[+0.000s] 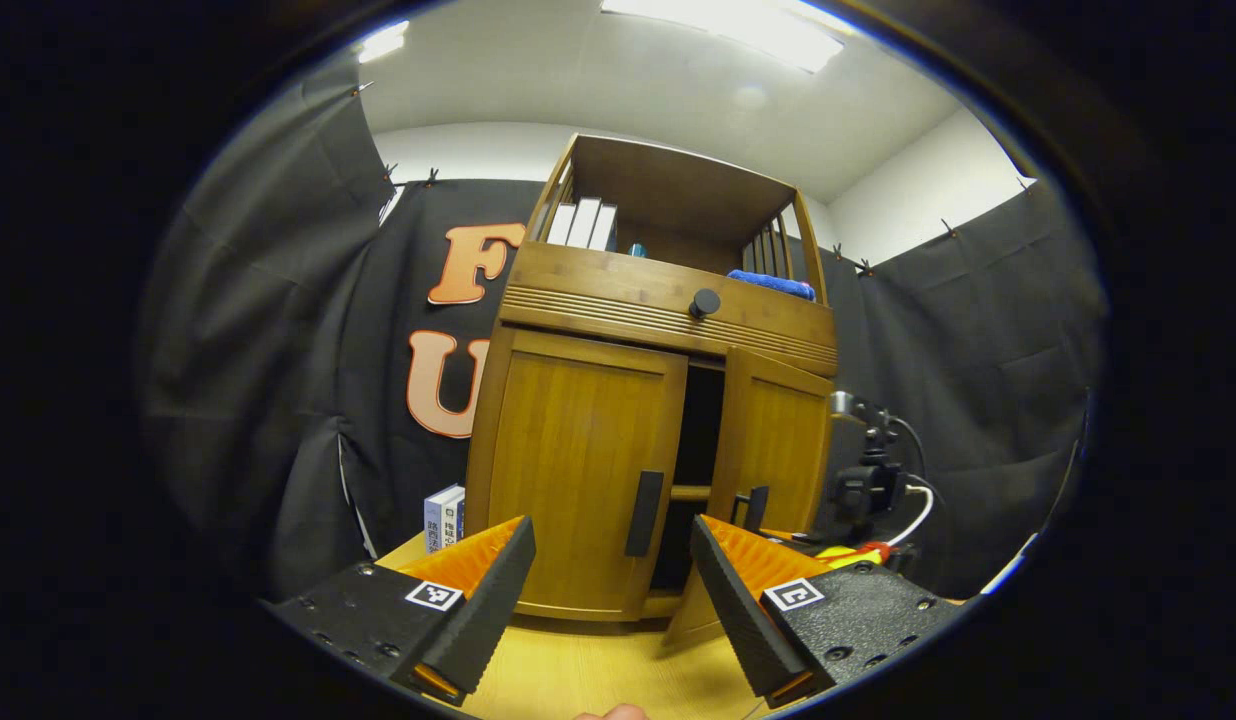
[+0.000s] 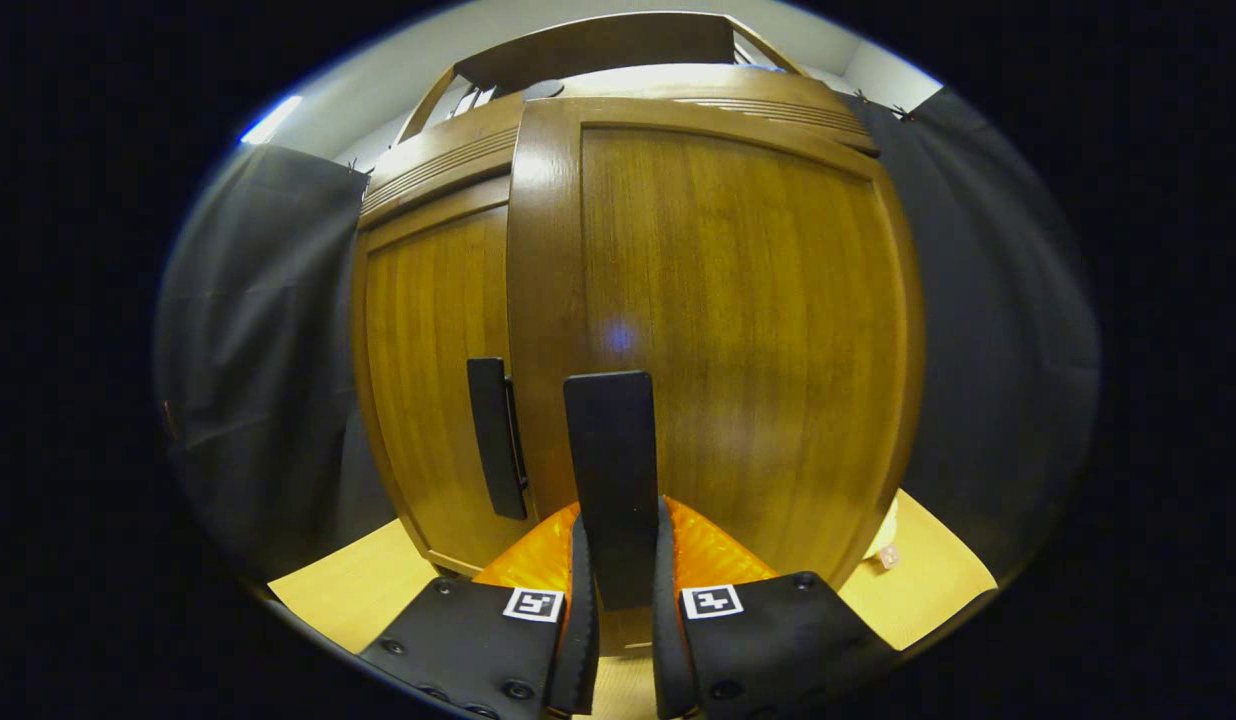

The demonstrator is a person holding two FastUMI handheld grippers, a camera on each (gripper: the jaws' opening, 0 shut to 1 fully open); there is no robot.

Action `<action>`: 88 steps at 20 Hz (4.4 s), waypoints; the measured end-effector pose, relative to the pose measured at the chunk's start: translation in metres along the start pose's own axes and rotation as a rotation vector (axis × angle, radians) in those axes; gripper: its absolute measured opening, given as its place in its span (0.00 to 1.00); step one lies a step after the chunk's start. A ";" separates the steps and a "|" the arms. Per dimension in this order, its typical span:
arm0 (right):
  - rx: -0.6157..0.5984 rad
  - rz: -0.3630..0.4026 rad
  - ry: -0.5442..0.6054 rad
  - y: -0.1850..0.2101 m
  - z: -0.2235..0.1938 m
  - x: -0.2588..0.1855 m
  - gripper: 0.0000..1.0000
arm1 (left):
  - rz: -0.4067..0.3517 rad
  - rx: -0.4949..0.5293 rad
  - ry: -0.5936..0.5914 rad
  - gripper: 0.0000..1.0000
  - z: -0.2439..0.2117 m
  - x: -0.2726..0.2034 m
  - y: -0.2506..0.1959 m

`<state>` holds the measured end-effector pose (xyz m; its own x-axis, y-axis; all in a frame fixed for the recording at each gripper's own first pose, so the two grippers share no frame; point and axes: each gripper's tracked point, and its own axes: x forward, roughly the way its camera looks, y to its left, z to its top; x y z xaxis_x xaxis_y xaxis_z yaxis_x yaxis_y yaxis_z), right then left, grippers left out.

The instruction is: Open the right door of the double-door shoe cabinet with the right hand, and open the left door with the left hand.

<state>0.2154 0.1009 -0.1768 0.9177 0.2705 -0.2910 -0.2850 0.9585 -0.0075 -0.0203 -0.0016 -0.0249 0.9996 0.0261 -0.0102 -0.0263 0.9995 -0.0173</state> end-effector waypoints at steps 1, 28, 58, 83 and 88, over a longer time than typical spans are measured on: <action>0.000 0.000 -0.002 -0.004 0.000 -0.007 0.26 | 0.001 0.001 -0.002 0.92 0.001 0.000 -0.001; -0.006 -0.319 -0.057 -0.142 0.022 -0.111 0.00 | -0.051 0.020 -0.023 0.95 0.003 -0.004 -0.023; 0.032 -0.282 -0.068 -0.203 0.007 -0.195 0.09 | -0.008 0.012 -0.007 0.94 -0.002 -0.004 0.005; 0.010 -0.240 -0.126 -0.053 0.041 -0.246 0.95 | -0.079 0.030 0.107 0.91 -0.091 0.178 -0.024; 0.042 -0.229 -0.113 -0.046 0.033 -0.247 0.95 | -0.058 0.044 0.141 0.95 -0.118 0.211 -0.027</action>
<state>0.0110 -0.0076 -0.0734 0.9827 0.0517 -0.1776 -0.0562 0.9982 -0.0205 0.1901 -0.0251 -0.1446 0.9880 -0.0317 -0.1509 0.0355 0.9991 0.0222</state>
